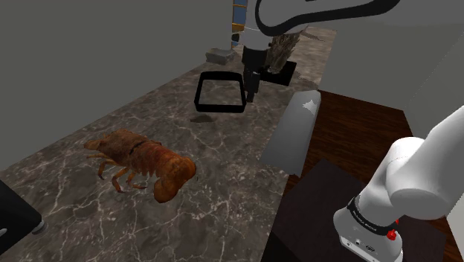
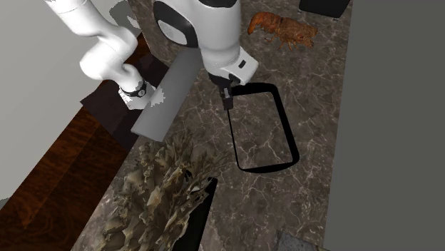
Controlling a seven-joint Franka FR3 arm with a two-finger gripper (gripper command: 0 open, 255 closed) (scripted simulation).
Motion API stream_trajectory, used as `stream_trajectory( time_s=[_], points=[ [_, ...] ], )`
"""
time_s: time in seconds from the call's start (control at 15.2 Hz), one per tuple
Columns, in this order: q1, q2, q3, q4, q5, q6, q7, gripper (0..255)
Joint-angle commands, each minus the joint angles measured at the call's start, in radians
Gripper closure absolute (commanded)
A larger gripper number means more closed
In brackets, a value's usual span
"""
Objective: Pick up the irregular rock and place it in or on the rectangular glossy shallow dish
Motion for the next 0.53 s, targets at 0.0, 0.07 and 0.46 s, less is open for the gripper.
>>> stream_trajectory(
  time_s=[0.0, 0.07, 0.46],
  points=[
    [0.019, 0.052, 0.008, 0.050, 0.025, 0.006, -0.059, 0],
    [0.028, 0.077, 0.014, 0.076, 0.036, 0.007, -0.086, 0],
    [0.075, 0.216, 0.057, 0.236, 0.099, -0.003, -0.239, 0]
  ],
)
